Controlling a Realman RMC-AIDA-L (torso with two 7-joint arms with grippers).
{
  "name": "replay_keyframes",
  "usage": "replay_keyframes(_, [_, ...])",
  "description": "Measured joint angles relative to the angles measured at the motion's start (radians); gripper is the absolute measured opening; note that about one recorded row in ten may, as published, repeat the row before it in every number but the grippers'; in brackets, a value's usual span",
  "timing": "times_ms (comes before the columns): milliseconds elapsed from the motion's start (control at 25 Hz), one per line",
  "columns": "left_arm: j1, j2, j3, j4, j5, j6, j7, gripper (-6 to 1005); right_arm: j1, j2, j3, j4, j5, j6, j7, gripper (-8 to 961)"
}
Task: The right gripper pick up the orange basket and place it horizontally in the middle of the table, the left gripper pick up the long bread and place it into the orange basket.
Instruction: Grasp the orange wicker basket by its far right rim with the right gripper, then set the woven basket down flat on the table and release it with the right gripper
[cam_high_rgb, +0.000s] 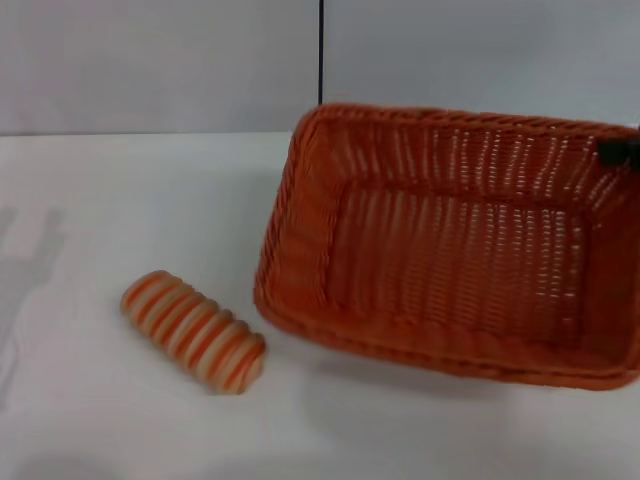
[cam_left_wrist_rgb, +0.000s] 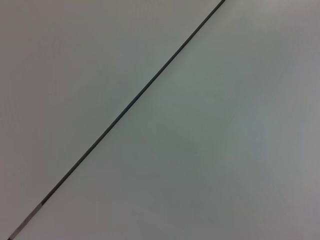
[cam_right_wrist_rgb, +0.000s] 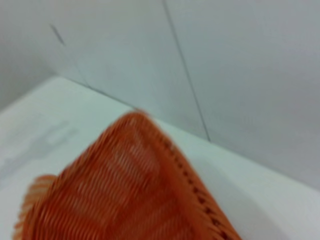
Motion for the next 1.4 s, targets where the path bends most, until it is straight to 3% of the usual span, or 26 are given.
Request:
replay_keyframes(240, [-0.012,-0.002,0.000,-0.001,0.000,-0.005,-0.001,814,-0.039,-0.014,0.084,0.037,0.131,0.092,-0.125,173])
replay_keyframes(360, [-0.015,-0.002,0.000,-0.002,0.000,-0.009,-0.001,814,-0.045,-0.050,0.080,0.034,0.182,0.131,-0.147,173])
replay_keyframes(400, [-0.016,-0.002,0.000,-0.003,0.000,-0.009,-0.001,814,-0.045,-0.050,0.080,0.034,0.182,0.131,-0.147,173])
replay_keyframes(680, [-0.019,-0.003,0.005,-0.012,0.000,-0.011,-0.001,814,-0.033,-0.109,-0.025,-0.001,0.166,0.158,-0.164,173])
replay_keyframes(760, [-0.019,-0.003,0.014,-0.012,0.000,-0.011,-0.001,814,-0.026,-0.115,-0.041,-0.027,0.148,0.159,-0.184,173])
replay_keyframes(1120, [-0.022,-0.005,0.034,-0.017,0.000,-0.010,0.000,814,0.037,-0.127,-0.040,-0.203,0.060,0.151,-0.327,173])
replay_keyframes(1400, [-0.024,-0.005,0.049,-0.037,0.000,-0.008,0.009,814,0.066,-0.104,-0.037,-0.257,0.068,0.131,-0.399,174])
